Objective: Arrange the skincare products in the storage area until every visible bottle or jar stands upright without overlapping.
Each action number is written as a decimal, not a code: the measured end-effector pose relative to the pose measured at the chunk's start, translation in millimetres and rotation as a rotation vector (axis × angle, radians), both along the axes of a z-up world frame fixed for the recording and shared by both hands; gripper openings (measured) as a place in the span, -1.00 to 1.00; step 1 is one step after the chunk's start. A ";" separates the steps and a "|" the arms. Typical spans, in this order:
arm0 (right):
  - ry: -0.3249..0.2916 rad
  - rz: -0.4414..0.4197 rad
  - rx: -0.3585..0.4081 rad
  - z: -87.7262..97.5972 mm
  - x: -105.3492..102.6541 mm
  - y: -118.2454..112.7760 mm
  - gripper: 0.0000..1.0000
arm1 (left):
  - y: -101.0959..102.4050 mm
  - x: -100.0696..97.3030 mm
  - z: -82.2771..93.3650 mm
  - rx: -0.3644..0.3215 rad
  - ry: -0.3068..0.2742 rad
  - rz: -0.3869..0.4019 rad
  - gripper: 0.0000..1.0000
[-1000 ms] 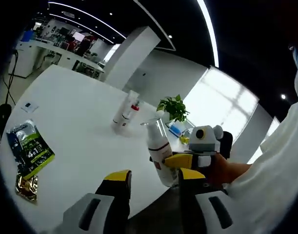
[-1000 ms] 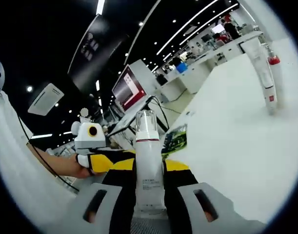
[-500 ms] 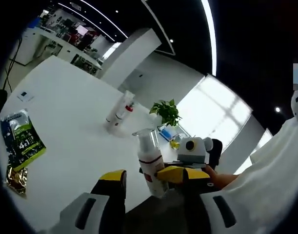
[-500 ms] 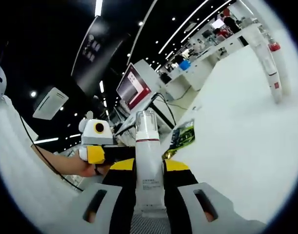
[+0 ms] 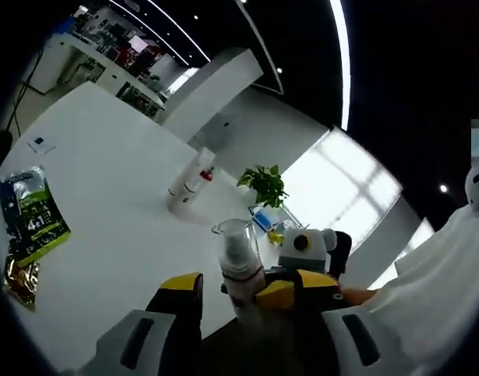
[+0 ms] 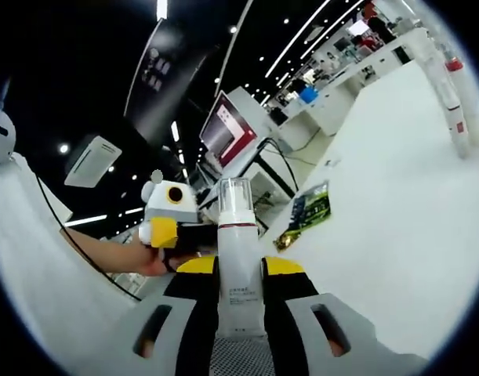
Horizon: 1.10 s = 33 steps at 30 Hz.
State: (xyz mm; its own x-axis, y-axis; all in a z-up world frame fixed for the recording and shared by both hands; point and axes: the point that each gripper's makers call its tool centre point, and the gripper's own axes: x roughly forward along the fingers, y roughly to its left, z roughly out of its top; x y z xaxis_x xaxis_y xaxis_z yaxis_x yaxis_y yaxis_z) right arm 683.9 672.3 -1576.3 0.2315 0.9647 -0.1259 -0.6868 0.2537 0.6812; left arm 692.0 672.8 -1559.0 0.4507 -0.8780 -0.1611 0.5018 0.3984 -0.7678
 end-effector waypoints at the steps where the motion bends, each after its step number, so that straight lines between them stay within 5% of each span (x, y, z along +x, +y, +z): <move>1: -0.005 0.023 0.002 1.3 -4.1 2.8 -0.63 | 0.4 0.2 0.9 -0.007 0.002 0.002 -0.06; 12: 0.004 0.133 0.046 9.0 -24.4 15.7 -0.63 | 0.3 -9.9 6.3 -0.075 0.049 -0.075 -0.53; 17: -0.066 0.110 0.003 9.8 -20.9 18.0 -0.60 | 4.5 -9.4 7.8 -0.064 0.023 -0.065 -0.55; 21: -0.246 0.091 -0.186 -3.8 -13.4 13.7 -0.60 | 9.0 -0.7 -7.2 0.021 0.060 0.000 -0.55; 25: -0.355 0.104 -0.336 -12.7 -13.9 13.4 -0.59 | 12.6 3.9 -15.8 0.062 0.087 0.036 -0.55; 27: -0.458 0.125 -0.426 -17.5 -14.5 14.3 -0.55 | 15.6 8.2 -14.4 0.038 0.119 0.075 -0.55; 31: -0.496 0.155 -0.542 -29.5 -16.4 13.8 -0.51 | 20.7 14.5 -13.0 -0.020 0.176 0.113 -0.55; 33: -0.574 0.153 -0.578 -27.9 -13.2 14.4 -0.47 | 23.6 16.8 -11.2 -0.037 0.187 0.135 -0.55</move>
